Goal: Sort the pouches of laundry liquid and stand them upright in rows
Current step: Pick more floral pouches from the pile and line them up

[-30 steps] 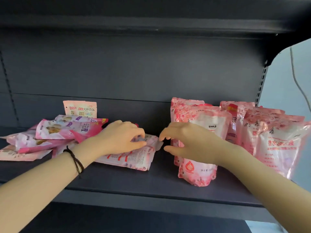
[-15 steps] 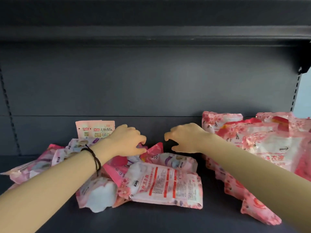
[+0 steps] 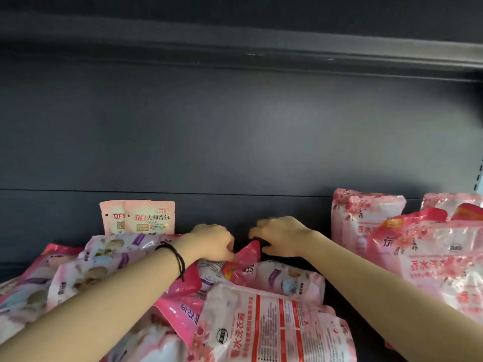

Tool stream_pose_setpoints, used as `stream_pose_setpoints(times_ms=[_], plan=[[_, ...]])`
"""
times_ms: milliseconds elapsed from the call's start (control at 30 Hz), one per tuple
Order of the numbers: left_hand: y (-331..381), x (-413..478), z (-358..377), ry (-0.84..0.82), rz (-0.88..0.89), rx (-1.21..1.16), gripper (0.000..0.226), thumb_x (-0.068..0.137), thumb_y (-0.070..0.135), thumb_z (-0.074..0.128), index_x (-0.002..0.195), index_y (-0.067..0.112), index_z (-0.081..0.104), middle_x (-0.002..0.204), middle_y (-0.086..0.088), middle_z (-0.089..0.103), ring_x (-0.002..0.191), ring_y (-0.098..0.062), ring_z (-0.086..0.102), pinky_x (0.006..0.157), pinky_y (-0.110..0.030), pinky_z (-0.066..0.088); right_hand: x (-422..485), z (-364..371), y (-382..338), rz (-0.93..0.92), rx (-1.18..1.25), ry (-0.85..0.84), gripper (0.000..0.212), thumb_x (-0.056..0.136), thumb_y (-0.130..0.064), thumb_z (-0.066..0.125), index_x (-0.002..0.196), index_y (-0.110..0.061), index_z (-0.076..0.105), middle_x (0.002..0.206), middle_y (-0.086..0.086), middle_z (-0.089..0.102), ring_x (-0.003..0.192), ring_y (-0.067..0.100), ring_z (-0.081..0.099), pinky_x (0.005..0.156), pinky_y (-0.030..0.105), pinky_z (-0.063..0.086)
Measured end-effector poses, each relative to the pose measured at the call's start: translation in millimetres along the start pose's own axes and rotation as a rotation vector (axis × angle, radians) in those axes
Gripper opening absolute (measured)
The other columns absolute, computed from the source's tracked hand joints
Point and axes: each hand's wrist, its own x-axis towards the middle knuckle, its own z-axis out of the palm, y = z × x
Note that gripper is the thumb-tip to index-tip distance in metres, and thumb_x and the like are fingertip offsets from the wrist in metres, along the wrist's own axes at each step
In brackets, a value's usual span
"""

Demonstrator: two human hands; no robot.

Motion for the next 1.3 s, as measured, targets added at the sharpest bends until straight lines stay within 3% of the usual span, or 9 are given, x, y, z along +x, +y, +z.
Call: stream_pose_setpoints(times_ms=[167, 367, 567, 667, 800, 900, 1100, 1233, 1300], plan=[[-12.6, 0.2, 6.0, -0.022, 0.028, -0.087, 0.049, 0.085, 0.060, 0.054, 0.124, 0.031, 0.059, 0.121, 0.002, 0.053, 0.120, -0.020, 0.047, 0.091, -0.035, 0.043, 27.1, 17.1, -4.3, -0.028, 0.072, -0.044, 0.040, 0.094, -0.027, 0.050, 0.134, -0.028, 0.050, 0.123, 0.003, 0.052, 0.112, 0.024, 0.055, 0.073, 0.030, 0.037], [-26.5, 2.3, 13.6, 0.007, 0.036, -0.280, 0.046, 0.085, 0.058, 0.058, 0.119, 0.027, 0.063, 0.118, 0.005, 0.057, 0.119, -0.015, 0.045, 0.099, -0.037, 0.041, 39.0, 25.0, -10.0, 0.007, 0.155, -0.008, 0.018, 0.092, -0.029, 0.054, 0.103, -0.023, 0.067, 0.110, 0.001, 0.052, 0.100, 0.023, 0.056, 0.068, 0.031, 0.036], [-30.2, -2.8, 3.0, 0.064, 0.030, -0.718, 0.039, 0.077, 0.057, 0.069, 0.103, 0.028, 0.072, 0.104, 0.015, 0.068, 0.101, -0.003, 0.061, 0.089, -0.020, 0.046, 18.0, -6.0, 12.5, 0.125, 0.203, 0.197, 0.011, 0.088, -0.030, 0.059, 0.091, -0.029, 0.069, 0.104, -0.005, 0.045, 0.107, 0.017, 0.045, 0.073, 0.029, 0.034], [-18.8, -13.0, -10.2, 0.135, 0.072, -1.019, 0.048, 0.072, 0.065, 0.059, 0.098, 0.026, 0.072, 0.097, 0.014, 0.072, 0.095, -0.002, 0.063, 0.084, -0.016, 0.048, 5.1, -26.2, 25.1, 0.219, 0.169, 0.320, 0.013, 0.090, -0.032, 0.057, 0.094, -0.029, 0.069, 0.110, -0.004, 0.044, 0.110, 0.019, 0.041, 0.079, 0.028, 0.029], [1.5, -17.6, -29.3, 0.222, 0.165, -1.228, 0.039, 0.072, 0.055, 0.060, 0.100, 0.029, 0.067, 0.103, 0.009, 0.072, 0.097, -0.004, 0.064, 0.085, -0.022, 0.049, -11.5, -52.4, 38.5, 0.352, 0.124, 0.458, 0.013, 0.087, -0.033, 0.061, 0.095, -0.027, 0.070, 0.116, 0.000, 0.043, 0.109, 0.025, 0.039, 0.085, 0.033, 0.033], [13.3, -8.0, -31.4, 0.350, 0.131, -1.293, 0.019, 0.083, 0.033, 0.068, 0.098, 0.022, 0.064, 0.102, -0.001, 0.071, 0.095, -0.010, 0.064, 0.083, -0.027, 0.052, -19.9, -54.4, 39.6, 0.408, 0.140, 0.514, 0.012, 0.087, -0.031, 0.062, 0.092, -0.024, 0.071, 0.117, 0.001, 0.042, 0.109, 0.026, 0.038, 0.084, 0.034, 0.034], [6.7, 6.1, -21.2, 0.503, 0.025, -1.306, 0.001, 0.090, 0.017, 0.065, 0.089, 0.018, 0.065, 0.087, 0.003, 0.073, 0.090, -0.015, 0.068, 0.077, -0.027, 0.053, -14.1, -26.5, 21.9, 0.466, 0.696, 0.639, 0.012, 0.088, -0.017, 0.062, 0.099, -0.017, 0.066, 0.105, 0.002, 0.053, 0.094, 0.020, 0.056, 0.085, 0.035, 0.047], [8.6, 4.9, -14.6, 0.600, 0.050, -1.280, 0.008, 0.091, 0.020, 0.064, 0.093, 0.027, 0.061, 0.090, 0.002, 0.074, 0.092, -0.021, 0.069, 0.082, -0.033, 0.053, -22.3, -1.0, 14.7, 0.453, 1.132, 0.816, 0.055, 0.083, -0.011, 0.070, 0.129, -0.024, 0.041, 0.111, 0.000, 0.054, 0.100, 0.009, 0.057, 0.080, 0.018, 0.043], [9.3, 4.0, -7.6, 0.643, 0.035, -1.291, 0.017, 0.089, 0.025, 0.066, 0.098, 0.032, 0.053, 0.093, 0.000, 0.074, 0.093, -0.019, 0.069, 0.084, -0.033, 0.052, -30.0, 17.1, 13.4, 0.488, 1.469, 0.800, 0.051, 0.087, -0.016, 0.068, 0.127, -0.027, 0.038, 0.112, 0.000, 0.060, 0.094, 0.003, 0.063, 0.076, 0.017, 0.050]])
